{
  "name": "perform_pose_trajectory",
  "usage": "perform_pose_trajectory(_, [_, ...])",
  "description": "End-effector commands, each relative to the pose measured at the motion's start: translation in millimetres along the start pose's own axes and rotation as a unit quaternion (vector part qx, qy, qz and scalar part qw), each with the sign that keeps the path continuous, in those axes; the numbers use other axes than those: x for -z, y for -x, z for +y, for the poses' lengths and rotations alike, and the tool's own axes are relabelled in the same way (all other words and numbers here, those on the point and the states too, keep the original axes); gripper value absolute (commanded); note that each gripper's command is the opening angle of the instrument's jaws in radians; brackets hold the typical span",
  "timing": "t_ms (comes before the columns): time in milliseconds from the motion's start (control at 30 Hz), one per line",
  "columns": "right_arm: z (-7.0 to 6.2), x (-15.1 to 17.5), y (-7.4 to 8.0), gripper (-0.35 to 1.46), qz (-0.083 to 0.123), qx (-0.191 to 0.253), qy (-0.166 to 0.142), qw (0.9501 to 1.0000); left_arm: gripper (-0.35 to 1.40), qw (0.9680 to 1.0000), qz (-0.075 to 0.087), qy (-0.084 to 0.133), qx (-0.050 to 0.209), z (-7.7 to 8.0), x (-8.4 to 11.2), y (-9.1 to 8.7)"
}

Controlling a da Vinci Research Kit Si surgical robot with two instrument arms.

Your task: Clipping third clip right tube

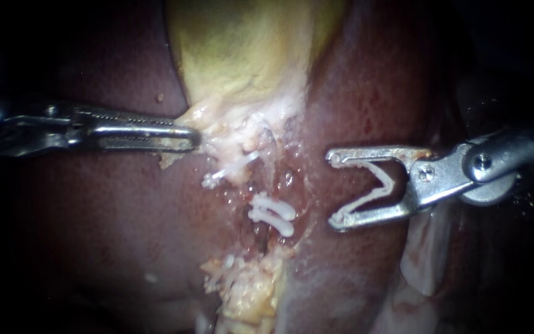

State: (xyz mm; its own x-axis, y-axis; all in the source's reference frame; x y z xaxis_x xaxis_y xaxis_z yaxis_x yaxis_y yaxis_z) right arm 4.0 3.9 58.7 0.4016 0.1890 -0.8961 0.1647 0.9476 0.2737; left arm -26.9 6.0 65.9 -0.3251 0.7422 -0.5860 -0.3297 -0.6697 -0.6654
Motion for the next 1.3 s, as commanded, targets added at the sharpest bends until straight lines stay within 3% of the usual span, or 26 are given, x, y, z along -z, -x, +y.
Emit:
perform_pose_trajectory(33, [0.0, 0.0, 0.0, 0.50, 0.000, 0.000, 0.000, 1.0000, -0.35, 1.0000, 0.001, 0.002, 0.000, 0.0, 0.3, -0.1])
perform_pose_trajectory(167, [0.0, 0.1, 0.0, 0.50, 0.000, 0.000, 0.000, 1.0000, -0.35, 0.9999, 0.016, 0.004, 0.005, 0.3, 2.9, -1.7])
perform_pose_trajectory(333, [-0.1, 0.1, -0.1, 0.50, 0.000, 0.000, 0.000, 1.0000, -0.35, 0.9989, 0.045, -0.004, 0.015, 0.9, 7.5, -5.3])
perform_pose_trajectory(467, [-0.1, 0.0, -0.1, 0.50, 0.000, 0.000, 0.000, 1.0000, -0.35, 0.9980, 0.061, -0.002, 0.017, 1.9, 9.5, -7.3])
perform_pose_trajectory(700, [0.0, -0.5, -0.3, 0.50, 0.000, 0.002, 0.001, 1.0000, -0.35, 0.9977, 0.066, -0.005, 0.018, 3.1, 9.6, -7.5])
perform_pose_trajectory(867, [0.2, -1.7, -0.9, 0.50, -0.002, -0.038, 0.005, 0.9993, -0.35, 0.9977, 0.066, -0.006, 0.017, 3.2, 9.4, -7.3])
perform_pose_trajectory(1067, [0.6, -3.6, -1.7, 0.49, -0.004, -0.099, 0.006, 0.9951, -0.35, 0.9977, 0.066, -0.004, 0.017, 3.2, 9.1, -7.1])
perform_pose_trajectory(1300, [0.8, -6.1, -1.9, 0.49, -0.002, -0.145, -0.022, 0.9892, -0.35, 0.9977, 0.066, -0.004, 0.016, 3.1, 8.6, -6.8])
